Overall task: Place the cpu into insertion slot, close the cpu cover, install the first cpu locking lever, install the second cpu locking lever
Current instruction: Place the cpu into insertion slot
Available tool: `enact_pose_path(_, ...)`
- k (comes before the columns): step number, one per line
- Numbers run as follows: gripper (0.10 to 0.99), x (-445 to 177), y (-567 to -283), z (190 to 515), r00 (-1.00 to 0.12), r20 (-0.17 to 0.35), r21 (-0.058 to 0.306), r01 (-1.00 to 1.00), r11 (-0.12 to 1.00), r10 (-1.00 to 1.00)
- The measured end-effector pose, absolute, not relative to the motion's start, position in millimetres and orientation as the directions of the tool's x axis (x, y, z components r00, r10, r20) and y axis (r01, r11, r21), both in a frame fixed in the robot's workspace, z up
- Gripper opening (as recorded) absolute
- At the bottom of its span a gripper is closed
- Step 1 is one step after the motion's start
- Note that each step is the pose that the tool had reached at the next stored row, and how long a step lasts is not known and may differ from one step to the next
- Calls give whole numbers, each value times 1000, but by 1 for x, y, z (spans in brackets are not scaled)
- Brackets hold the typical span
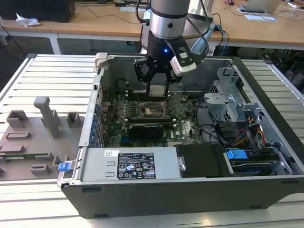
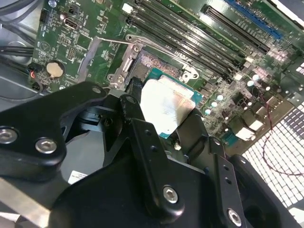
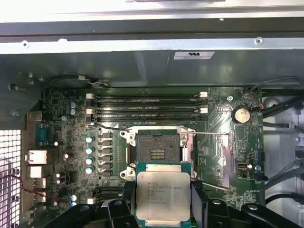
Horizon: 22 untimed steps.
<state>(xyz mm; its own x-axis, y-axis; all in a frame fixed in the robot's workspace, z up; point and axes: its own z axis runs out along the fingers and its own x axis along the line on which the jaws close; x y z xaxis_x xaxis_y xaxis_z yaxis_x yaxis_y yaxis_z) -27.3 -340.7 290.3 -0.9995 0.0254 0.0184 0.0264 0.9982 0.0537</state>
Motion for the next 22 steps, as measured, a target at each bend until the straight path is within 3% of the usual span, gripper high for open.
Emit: enact_pose_path(22, 545, -27, -341, 254, -1000, 18, 54, 26, 998, 25)
